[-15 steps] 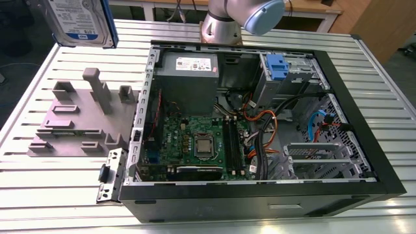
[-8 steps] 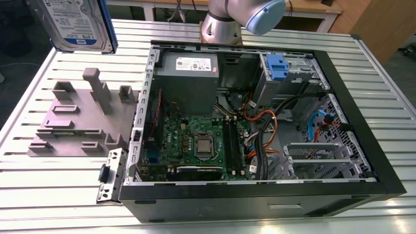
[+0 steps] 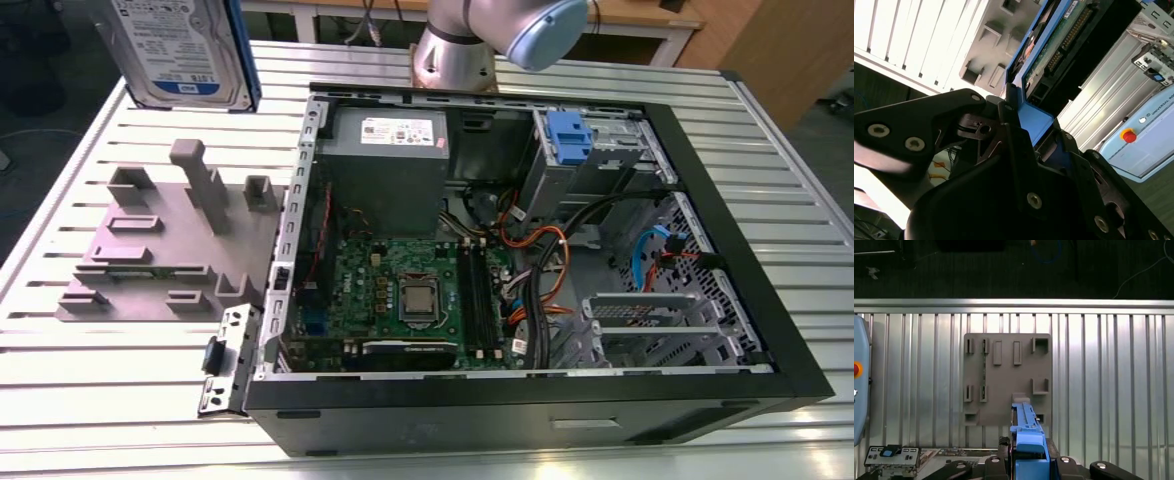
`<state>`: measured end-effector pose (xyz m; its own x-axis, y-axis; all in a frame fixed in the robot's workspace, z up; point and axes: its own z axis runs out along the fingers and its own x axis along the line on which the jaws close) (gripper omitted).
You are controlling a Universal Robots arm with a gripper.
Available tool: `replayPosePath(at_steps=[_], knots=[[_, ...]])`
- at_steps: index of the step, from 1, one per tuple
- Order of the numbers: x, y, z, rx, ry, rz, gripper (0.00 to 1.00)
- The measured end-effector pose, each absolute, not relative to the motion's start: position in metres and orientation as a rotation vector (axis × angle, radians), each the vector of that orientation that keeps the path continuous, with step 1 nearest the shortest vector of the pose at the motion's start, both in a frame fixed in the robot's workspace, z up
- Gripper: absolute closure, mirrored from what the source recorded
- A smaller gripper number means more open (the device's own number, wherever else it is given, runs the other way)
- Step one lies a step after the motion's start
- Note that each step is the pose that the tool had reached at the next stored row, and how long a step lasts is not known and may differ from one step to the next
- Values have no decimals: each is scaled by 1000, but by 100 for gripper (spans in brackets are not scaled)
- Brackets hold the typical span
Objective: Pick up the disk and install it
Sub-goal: 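Pick up the disk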
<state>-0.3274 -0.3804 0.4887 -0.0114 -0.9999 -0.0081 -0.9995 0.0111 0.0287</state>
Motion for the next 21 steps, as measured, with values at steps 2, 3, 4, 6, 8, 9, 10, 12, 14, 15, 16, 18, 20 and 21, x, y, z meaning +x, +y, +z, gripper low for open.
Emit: replayPosePath(at_steps=[2, 3, 4, 6, 8, 9, 10, 12, 14, 15, 16, 18, 20, 21], knots=[[-323, -381, 489, 2199, -2223, -41, 64], [-321, -381, 489, 2199, -2223, -41, 64], [-319, -381, 489, 2199, -2223, -41, 64], [-315, -381, 489, 2199, -2223, -41, 64], [-312, -382, 489, 2199, -2223, -41, 64], [-310, -382, 489, 2199, -2223, -41, 64], [-308, -382, 489, 2199, -2223, -41, 64], [-306, -382, 489, 2199, -2224, -41, 64], [-303, -383, 489, 2199, -2223, -41, 64], [-302, -383, 489, 2199, -2223, -41, 64], [-300, -383, 489, 2199, -2223, -41, 64], [-298, -383, 489, 2199, -2223, -41, 64], [-296, -383, 489, 2199, -2223, -41, 64], [-296, -383, 489, 2199, -2223, -41, 64]])
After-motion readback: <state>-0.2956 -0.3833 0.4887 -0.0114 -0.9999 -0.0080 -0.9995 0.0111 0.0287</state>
